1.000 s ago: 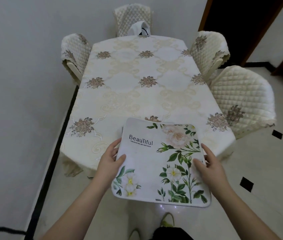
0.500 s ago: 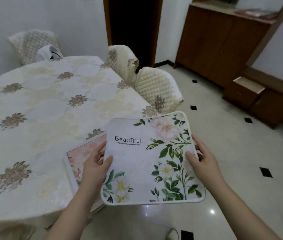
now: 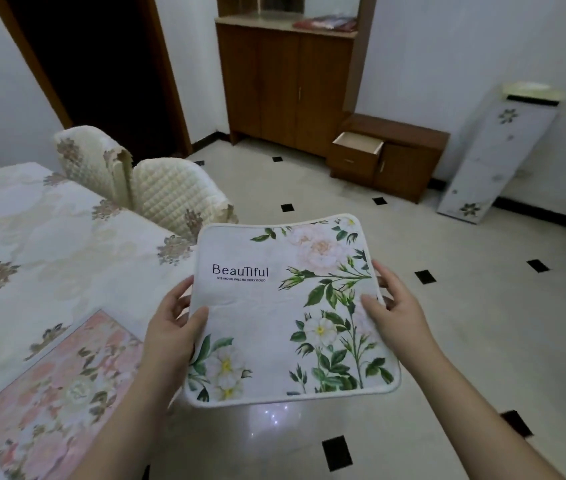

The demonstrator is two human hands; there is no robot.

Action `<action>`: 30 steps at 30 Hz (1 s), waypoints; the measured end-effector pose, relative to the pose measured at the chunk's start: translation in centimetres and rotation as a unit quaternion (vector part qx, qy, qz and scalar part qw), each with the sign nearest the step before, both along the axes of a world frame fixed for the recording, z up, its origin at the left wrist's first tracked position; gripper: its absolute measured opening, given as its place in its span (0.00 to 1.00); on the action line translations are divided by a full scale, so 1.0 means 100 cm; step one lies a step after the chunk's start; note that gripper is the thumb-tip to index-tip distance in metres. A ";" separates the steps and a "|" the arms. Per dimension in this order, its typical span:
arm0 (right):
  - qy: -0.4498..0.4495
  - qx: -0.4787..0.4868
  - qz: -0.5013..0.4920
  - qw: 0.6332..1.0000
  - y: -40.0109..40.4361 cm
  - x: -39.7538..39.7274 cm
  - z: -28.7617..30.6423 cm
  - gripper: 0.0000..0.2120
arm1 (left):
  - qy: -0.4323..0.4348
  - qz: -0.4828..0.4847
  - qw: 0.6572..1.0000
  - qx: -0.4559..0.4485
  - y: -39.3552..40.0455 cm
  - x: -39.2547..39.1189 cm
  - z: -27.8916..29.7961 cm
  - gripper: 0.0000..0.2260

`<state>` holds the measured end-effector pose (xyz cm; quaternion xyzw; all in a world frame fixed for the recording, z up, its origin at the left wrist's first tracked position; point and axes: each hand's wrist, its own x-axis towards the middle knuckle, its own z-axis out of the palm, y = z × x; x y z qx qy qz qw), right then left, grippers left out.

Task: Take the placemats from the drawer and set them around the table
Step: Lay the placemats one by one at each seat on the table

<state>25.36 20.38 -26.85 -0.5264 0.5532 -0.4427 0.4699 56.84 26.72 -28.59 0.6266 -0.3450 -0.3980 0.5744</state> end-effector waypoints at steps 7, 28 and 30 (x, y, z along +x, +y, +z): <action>-0.020 -0.003 -0.054 0.998 -0.015 -0.120 -0.009 0.26 | -0.009 -0.072 0.997 -0.016 -0.052 -0.110 0.003 0.22; -0.040 -0.001 -0.077 0.996 -0.121 -0.180 -0.026 0.26 | 0.020 -0.086 0.996 0.010 -0.169 -0.170 -0.011 0.23; -0.042 0.000 -0.070 0.997 -0.143 -0.169 -0.024 0.26 | 0.033 -0.081 0.996 0.005 -0.188 -0.158 -0.013 0.23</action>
